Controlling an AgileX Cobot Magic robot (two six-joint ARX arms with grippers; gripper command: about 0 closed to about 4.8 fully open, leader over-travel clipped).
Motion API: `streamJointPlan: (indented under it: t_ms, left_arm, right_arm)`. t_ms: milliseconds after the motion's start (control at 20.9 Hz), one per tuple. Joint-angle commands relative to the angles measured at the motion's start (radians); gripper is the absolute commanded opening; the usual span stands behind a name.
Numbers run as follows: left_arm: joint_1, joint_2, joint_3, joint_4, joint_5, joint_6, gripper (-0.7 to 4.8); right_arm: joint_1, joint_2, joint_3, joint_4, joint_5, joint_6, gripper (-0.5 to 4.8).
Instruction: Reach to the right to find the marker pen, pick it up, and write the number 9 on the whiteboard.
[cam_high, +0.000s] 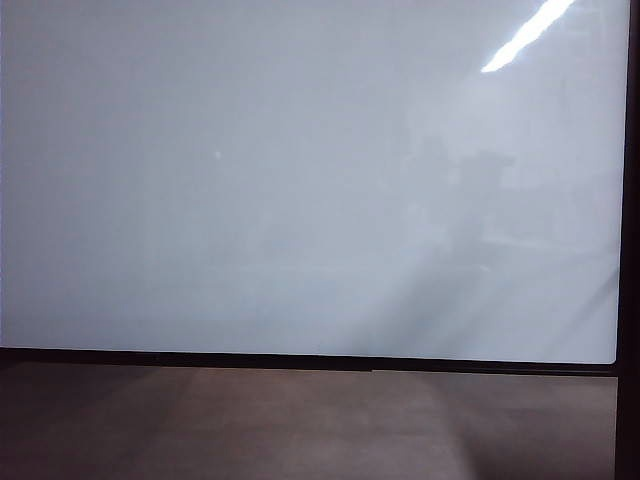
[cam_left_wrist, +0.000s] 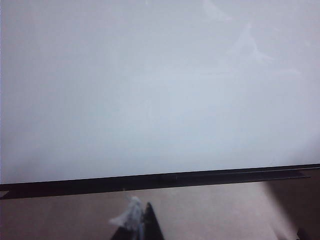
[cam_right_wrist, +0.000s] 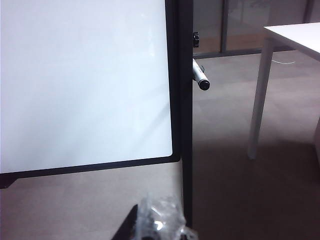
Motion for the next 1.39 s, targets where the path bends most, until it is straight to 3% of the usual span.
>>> streamJointPlan:
  t_ms: [48, 623, 719, 1055, 1151, 1390]
  left_arm:
    - [0.001, 0.001, 0.001, 0.011, 0.003, 0.000, -0.05]
    - [-0.014, 0.001, 0.001, 0.000, -0.002, 0.000, -0.05]
    - [-0.087, 0.001, 0.001, -0.002, -0.015, 0.000, -0.05]
    - [-0.629, 0.001, 0.001, -0.010, -0.018, 0.000, -0.05]
    - [-0.696, 0.001, 0.001, -0.010, -0.019, 0.000, -0.05]
    - [-0.707, 0.001, 0.001, -0.010, -0.019, 0.000, -0.05]
  right_arm:
    - [0.001, -0.001, -0.002, 0.011, 0.001, 0.002, -0.06]
    - [0.001, -0.001, -0.002, 0.011, 0.001, 0.002, -0.06]
    - [0.001, -0.001, -0.002, 0.011, 0.001, 0.002, -0.06]
    - [0.002, -0.001, -0.002, 0.012, 0.000, 0.006, -0.06]
    - [0.002, -0.001, -0.002, 0.011, 0.000, 0.006, -0.06]
    - [0.002, -0.001, -0.002, 0.011, 0.000, 0.010, -0.06]
